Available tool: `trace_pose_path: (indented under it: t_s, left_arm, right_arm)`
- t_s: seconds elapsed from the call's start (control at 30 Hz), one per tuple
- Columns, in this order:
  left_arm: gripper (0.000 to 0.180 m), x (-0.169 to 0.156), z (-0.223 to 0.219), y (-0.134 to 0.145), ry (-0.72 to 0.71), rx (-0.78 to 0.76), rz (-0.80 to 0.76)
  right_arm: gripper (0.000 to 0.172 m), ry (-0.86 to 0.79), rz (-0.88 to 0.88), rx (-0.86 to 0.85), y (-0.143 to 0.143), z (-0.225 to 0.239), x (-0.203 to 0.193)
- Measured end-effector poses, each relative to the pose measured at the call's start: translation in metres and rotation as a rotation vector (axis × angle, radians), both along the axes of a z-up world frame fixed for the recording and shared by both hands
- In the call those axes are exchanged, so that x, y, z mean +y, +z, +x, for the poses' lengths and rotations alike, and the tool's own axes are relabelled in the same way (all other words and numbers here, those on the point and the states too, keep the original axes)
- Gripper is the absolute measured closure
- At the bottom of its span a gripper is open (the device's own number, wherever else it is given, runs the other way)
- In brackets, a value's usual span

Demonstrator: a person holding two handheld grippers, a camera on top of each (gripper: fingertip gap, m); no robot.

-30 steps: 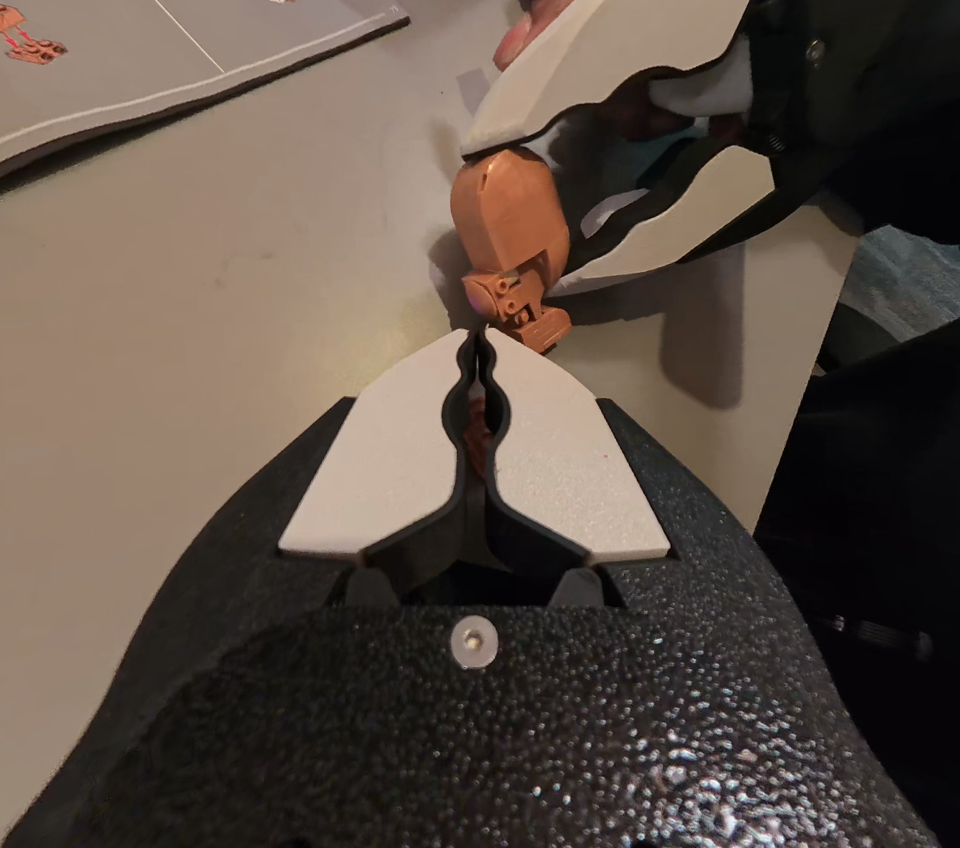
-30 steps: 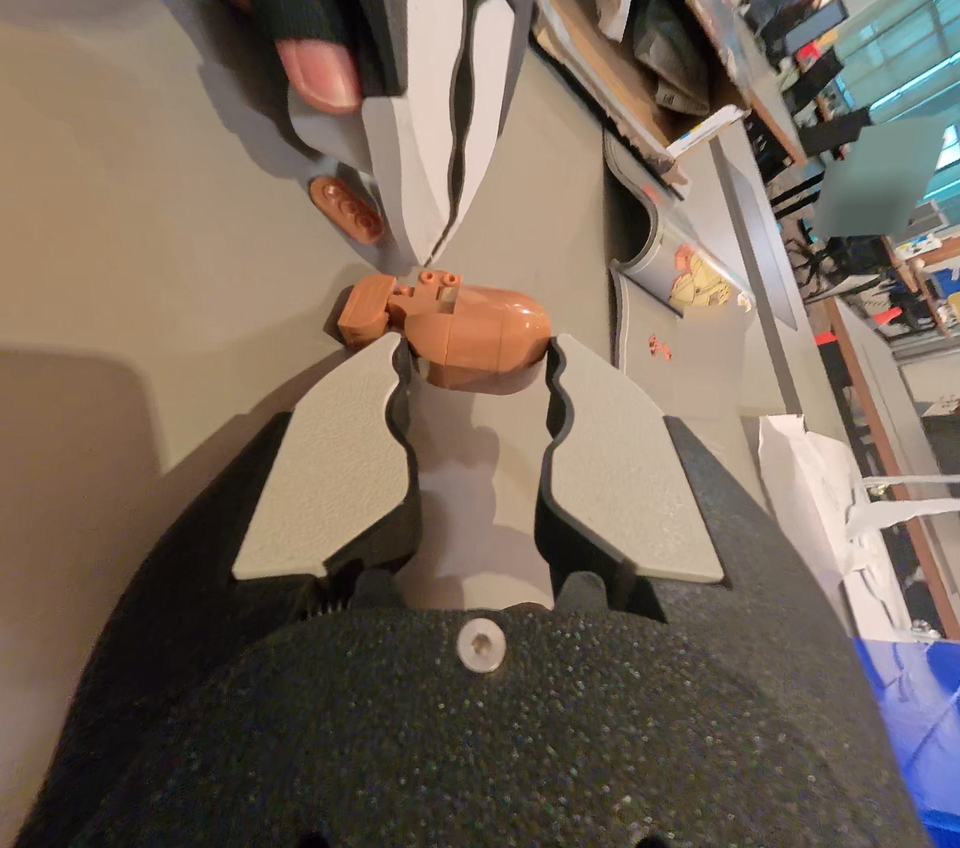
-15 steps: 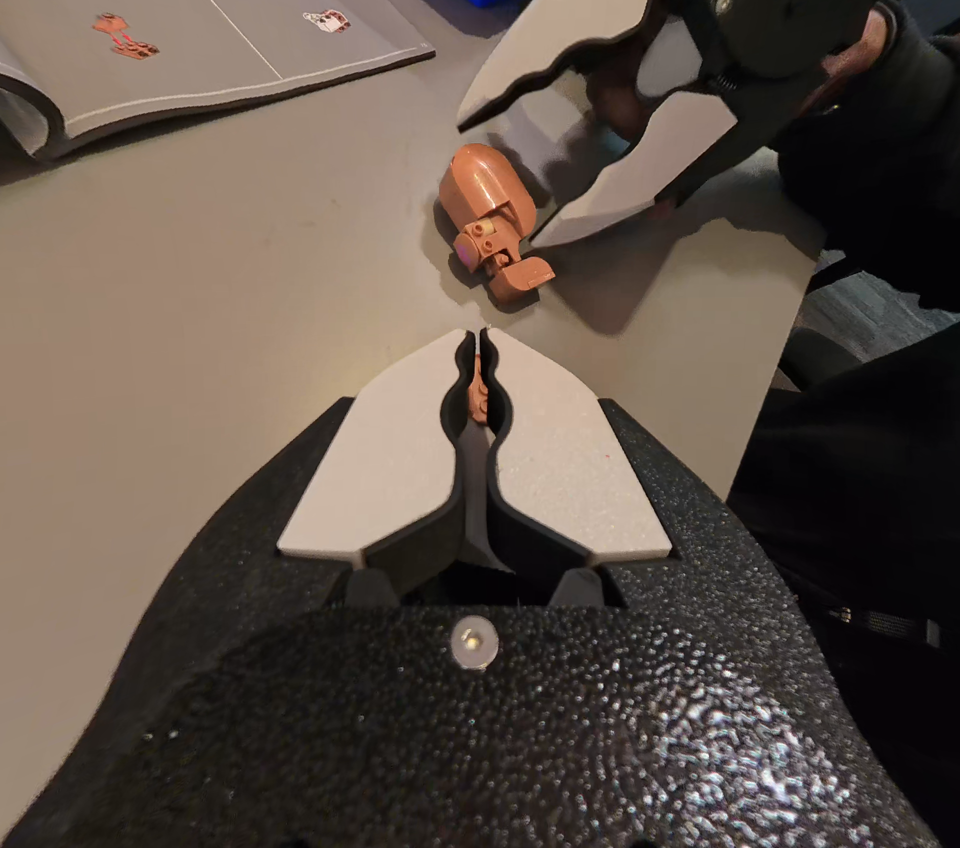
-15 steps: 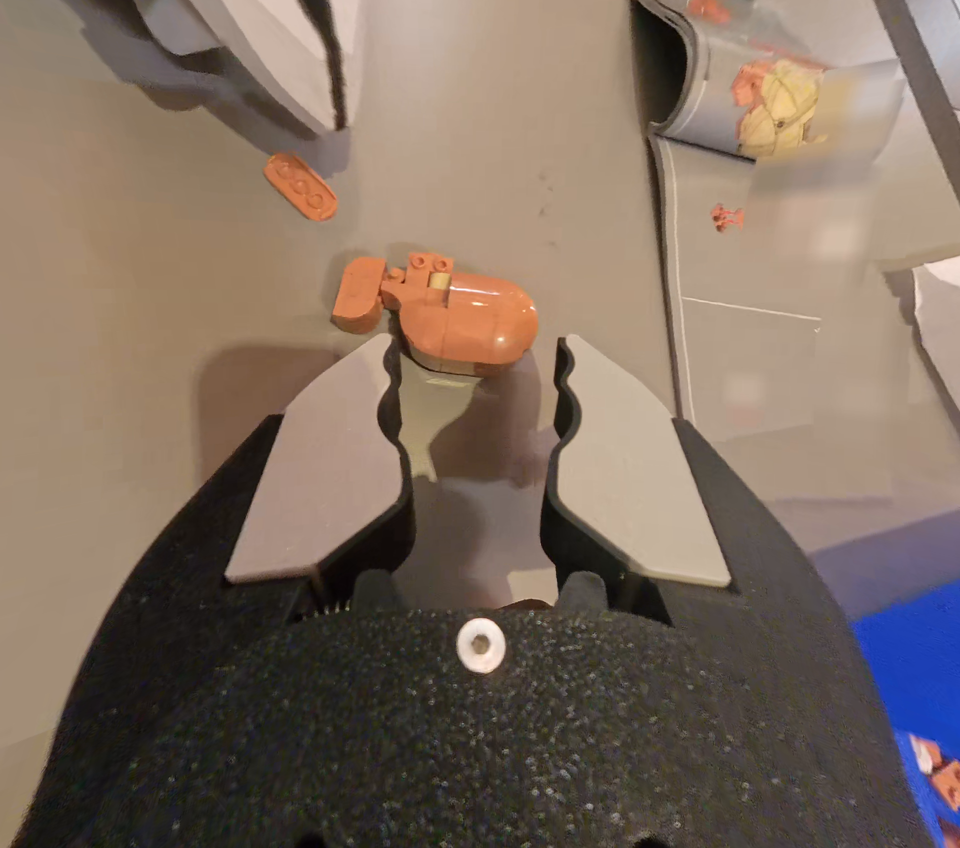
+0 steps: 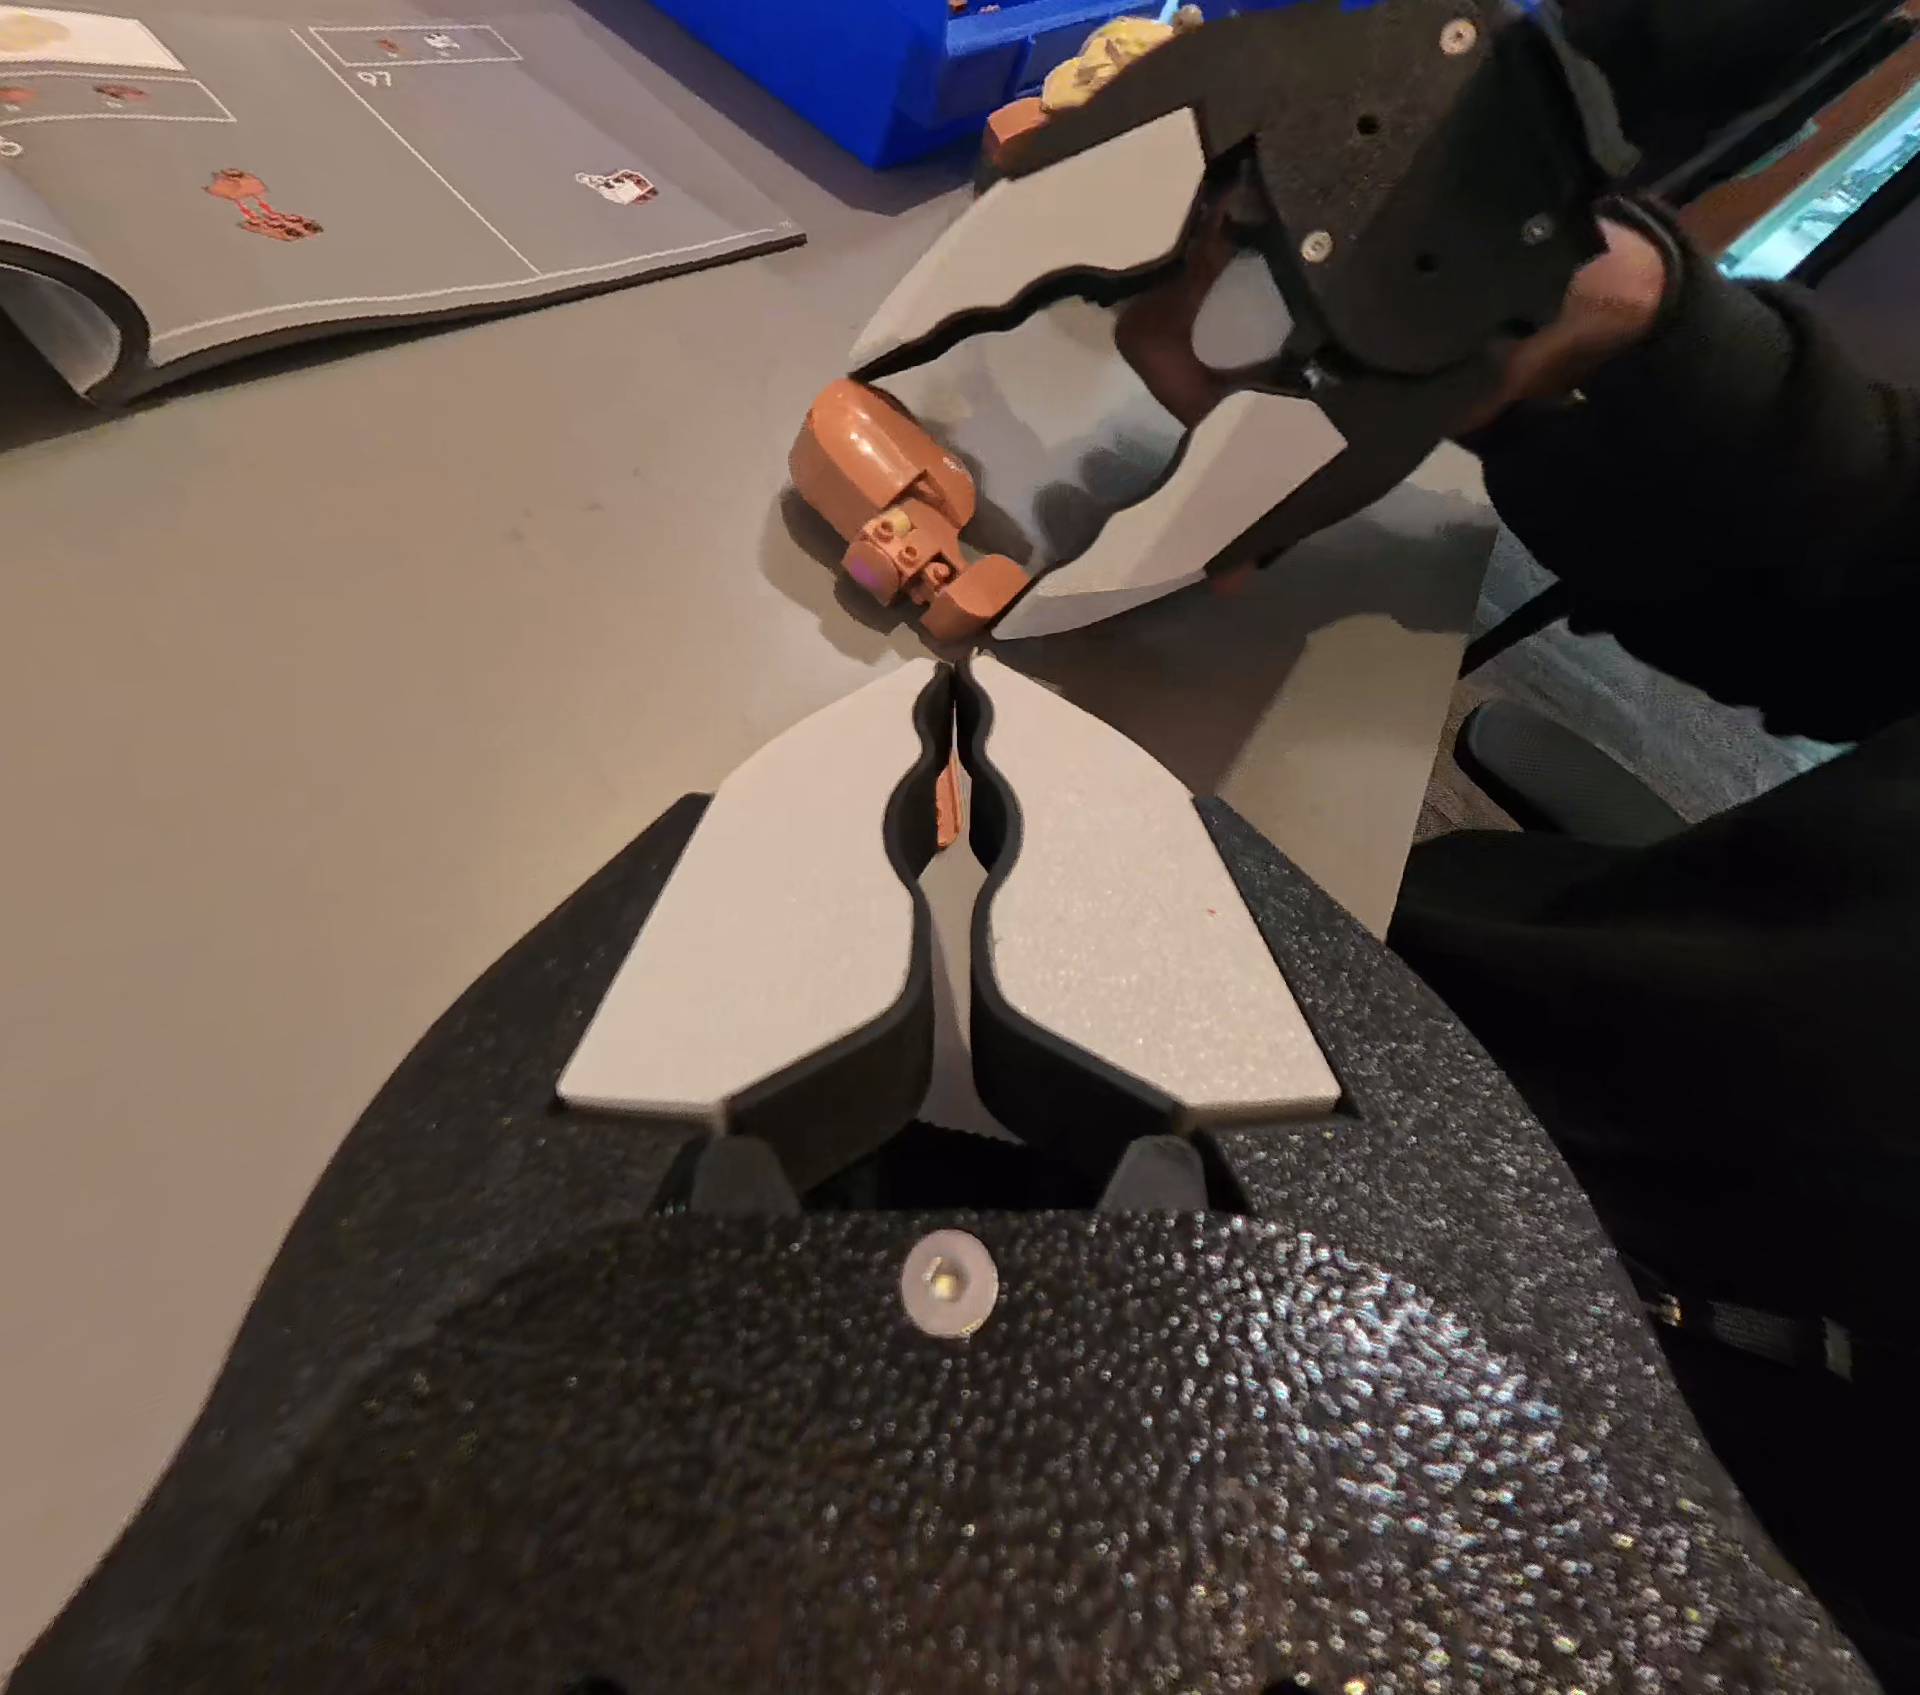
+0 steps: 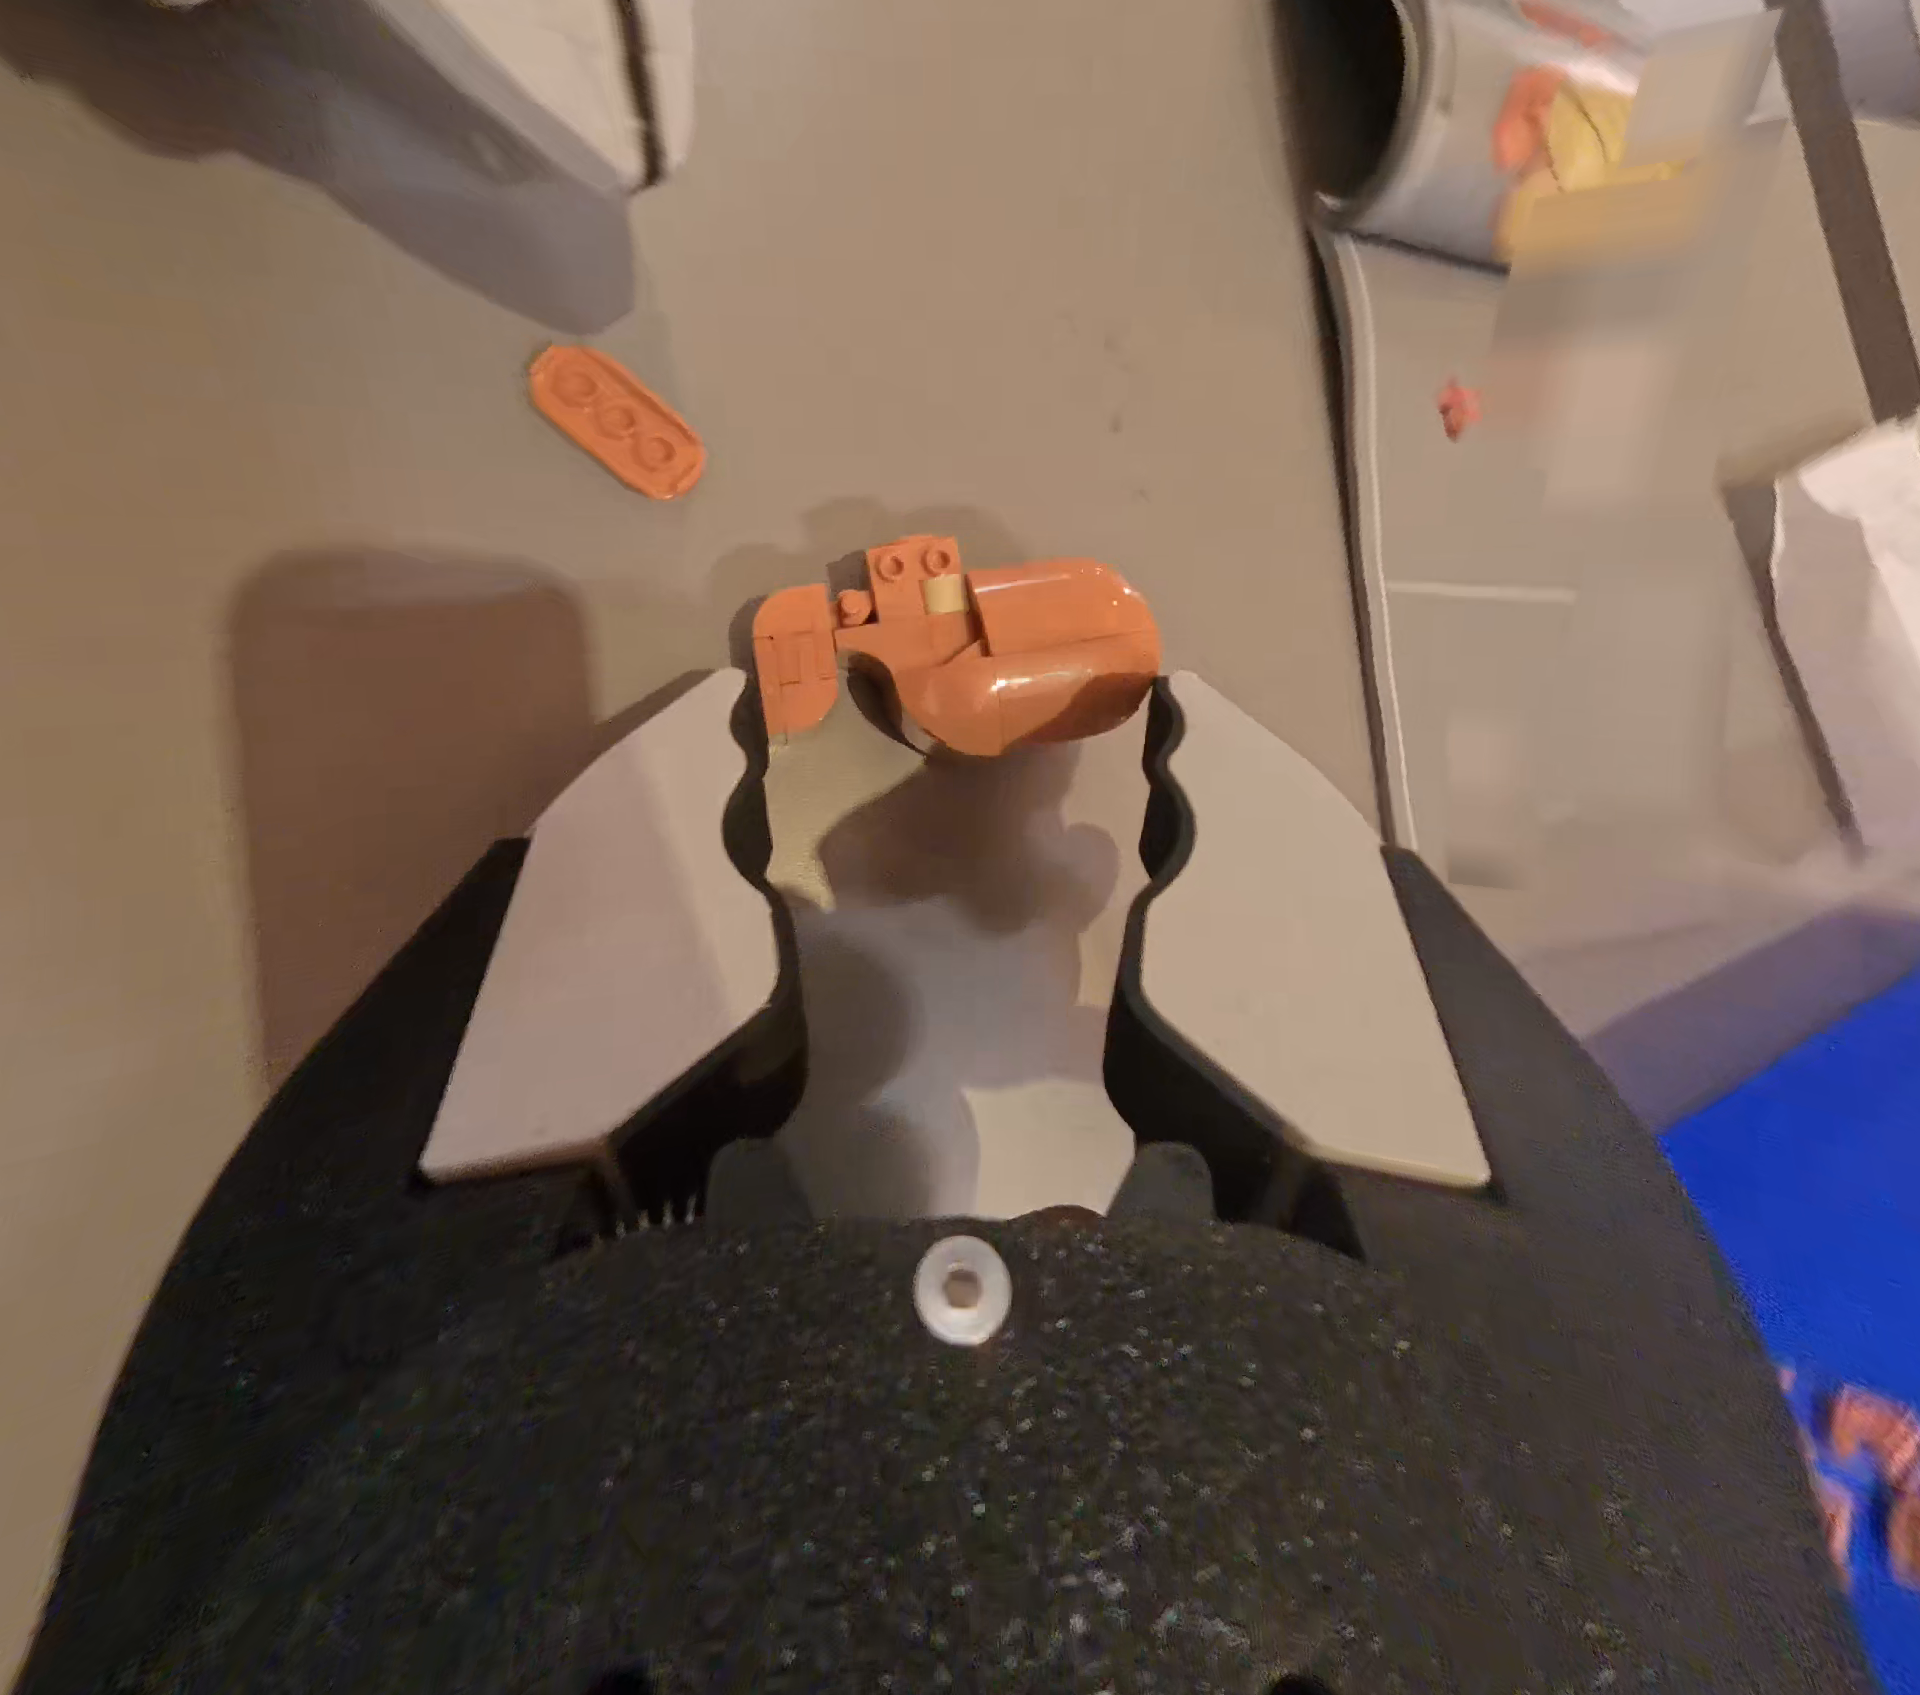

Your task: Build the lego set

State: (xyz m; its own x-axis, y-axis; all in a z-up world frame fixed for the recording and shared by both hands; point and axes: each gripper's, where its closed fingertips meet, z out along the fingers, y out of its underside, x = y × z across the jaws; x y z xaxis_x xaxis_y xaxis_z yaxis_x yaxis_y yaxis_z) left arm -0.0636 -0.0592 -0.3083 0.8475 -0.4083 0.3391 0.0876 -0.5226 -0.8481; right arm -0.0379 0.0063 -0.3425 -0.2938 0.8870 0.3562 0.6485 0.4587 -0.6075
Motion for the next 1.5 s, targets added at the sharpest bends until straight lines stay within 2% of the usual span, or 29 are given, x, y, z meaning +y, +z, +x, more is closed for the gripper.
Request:
trace_pose_path:
  t_s: [0.13, 0.2, 0.27, 0.37, 0.5, 0.6, 0.73, 0.93, 1.0, 1.13, 1.27, 1.37, 1.5]
  left_arm:
    - [0.18, -0.003, 0.002, 0.003, -0.03, -0.021, 0.01]
    - [0.178, -0.005, 0.004, 0.004, -0.047, -0.025, 0.019]
    - [0.177, -0.008, 0.001, 0.004, -0.047, -0.004, 0.029]
    - [0.176, -0.014, -0.008, 0.006, -0.028, 0.017, 0.051]
    - [0.177, -0.012, -0.011, 0.008, -0.035, -0.011, 0.049]
    - [0.177, -0.002, -0.007, 0.003, -0.051, 0.036, 0.037]
    - [0.177, 0.006, 0.0, -0.002, -0.067, 0.088, 0.022]
    - [0.175, 0.003, -0.003, -0.001, -0.076, 0.102, 0.029]
    - [0.172, 0.005, -0.009, -0.001, -0.083, 0.149, 0.04]
    - [0.163, 0.023, -0.019, 0.01, -0.144, 0.225, 0.088]
    - [0.153, 0.056, -0.02, 0.02, -0.285, 0.263, 0.151]
    - [0.144, 0.078, -0.018, 0.007, -0.433, 0.332, 0.134]
    - [0.131, 0.093, -0.014, -0.017, -0.637, 0.419, 0.102]
  right_arm:
    - [0.102, 0.324, 0.048, -0.02, 0.001, -0.004, -0.012]
    - [0.102, 0.368, 0.084, -0.03, 0.002, -0.007, -0.011]
    - [0.102, 0.279, 0.084, -0.044, 0.004, -0.007, -0.008]
    - [0.092, 0.072, 0.021, 0.05, 0.012, 0.003, -0.017]
    - [0.106, -0.31, -0.207, 0.238, 0.02, 0.012, -0.029]
    - [0.112, -0.45, -0.211, 0.252, 0.019, 0.013, -0.022]
    - [0.121, -0.438, -0.175, 0.151, 0.005, 0.007, -0.017]
    - [0.13, -0.398, -0.032, 0.108, 0.002, 0.023, 0.032]
    - [0.126, -0.373, -0.05, 0.11, 0.003, 0.029, 0.04]
    - [0.119, -0.306, -0.199, 0.144, 0.006, 0.025, 0.032]
    - [0.118, -0.268, -0.153, 0.092, -0.001, 0.015, 0.044]
    - [0.122, -0.195, -0.187, 0.044, -0.006, 0.009, 0.041]
    - [0.141, -0.118, -0.205, 0.01, -0.008, 0.005, 0.043]
